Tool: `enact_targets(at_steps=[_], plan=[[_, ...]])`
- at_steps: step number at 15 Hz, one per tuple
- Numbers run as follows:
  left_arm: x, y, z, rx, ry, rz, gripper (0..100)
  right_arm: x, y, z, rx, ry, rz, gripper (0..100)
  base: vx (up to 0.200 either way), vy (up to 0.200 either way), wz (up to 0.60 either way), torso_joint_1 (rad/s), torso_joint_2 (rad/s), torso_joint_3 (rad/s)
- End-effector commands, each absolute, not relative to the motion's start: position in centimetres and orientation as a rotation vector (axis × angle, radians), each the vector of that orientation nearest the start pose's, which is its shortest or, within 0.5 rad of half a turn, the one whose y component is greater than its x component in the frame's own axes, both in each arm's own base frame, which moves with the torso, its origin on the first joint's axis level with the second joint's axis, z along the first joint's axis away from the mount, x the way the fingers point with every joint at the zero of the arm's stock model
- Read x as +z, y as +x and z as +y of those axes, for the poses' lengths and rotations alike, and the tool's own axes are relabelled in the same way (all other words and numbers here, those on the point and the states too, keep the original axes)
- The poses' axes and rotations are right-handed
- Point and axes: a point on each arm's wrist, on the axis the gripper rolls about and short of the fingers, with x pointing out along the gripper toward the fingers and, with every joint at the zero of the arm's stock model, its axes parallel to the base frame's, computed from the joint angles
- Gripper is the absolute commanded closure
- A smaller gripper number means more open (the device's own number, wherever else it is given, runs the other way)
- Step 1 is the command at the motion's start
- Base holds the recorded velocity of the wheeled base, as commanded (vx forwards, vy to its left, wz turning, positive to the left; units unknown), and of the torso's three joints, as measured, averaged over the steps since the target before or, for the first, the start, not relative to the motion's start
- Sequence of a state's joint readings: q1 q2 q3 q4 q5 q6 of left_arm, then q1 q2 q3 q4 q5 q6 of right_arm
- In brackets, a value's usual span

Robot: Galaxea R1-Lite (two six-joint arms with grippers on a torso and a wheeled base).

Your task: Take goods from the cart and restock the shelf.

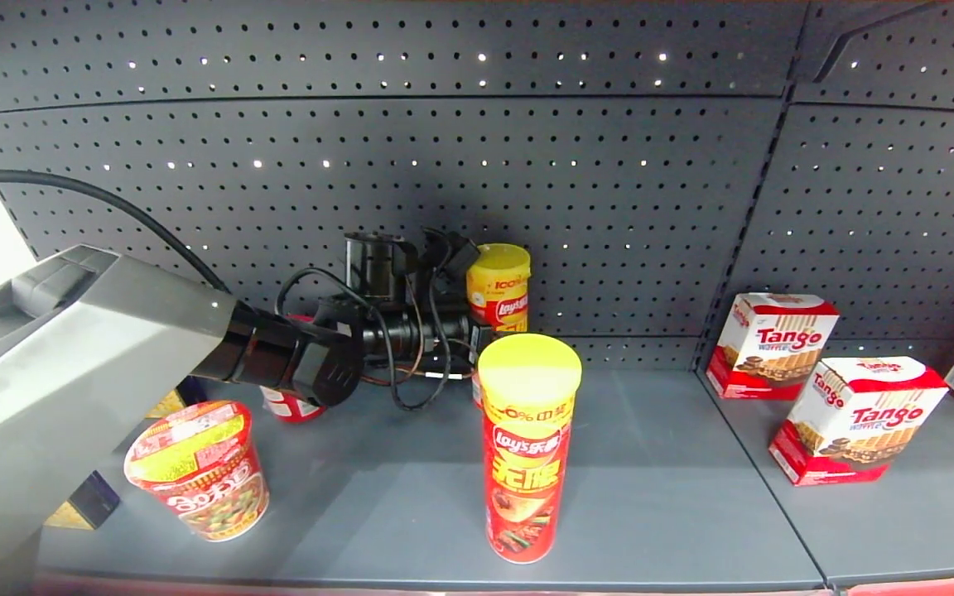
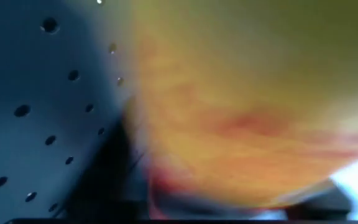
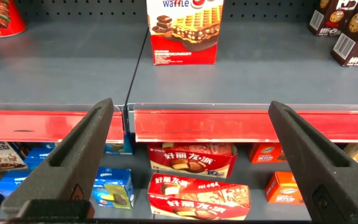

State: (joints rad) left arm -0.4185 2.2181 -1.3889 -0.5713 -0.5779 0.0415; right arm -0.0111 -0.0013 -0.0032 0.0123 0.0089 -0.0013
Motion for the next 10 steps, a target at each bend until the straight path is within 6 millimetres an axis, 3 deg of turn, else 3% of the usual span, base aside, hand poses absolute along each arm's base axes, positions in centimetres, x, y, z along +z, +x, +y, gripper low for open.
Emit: enact_targets(at_steps=[1, 6, 10], plan=[[13.7, 40.6, -19.4, -0.995, 0.018, 0.243, 0, 7.5, -2.3, 0.0, -0.002, -0.001, 0.009, 0, 0.000, 0.000, 0.00, 0.000, 0.00, 0.000], [13.7, 40.4, -19.2, -0.992, 0.019, 0.247, 0, 7.5, -2.3, 0.0, -0.002, -0.001, 0.009, 0, 0.000, 0.000, 0.00, 0.000, 0.00, 0.000], [15.0, 38.9, -18.0, -0.982, 0.018, 0.242, 0, 7.5, -2.3, 0.0, -0.002, -0.001, 0.009, 0, 0.000, 0.000, 0.00, 0.000, 0.00, 0.000]])
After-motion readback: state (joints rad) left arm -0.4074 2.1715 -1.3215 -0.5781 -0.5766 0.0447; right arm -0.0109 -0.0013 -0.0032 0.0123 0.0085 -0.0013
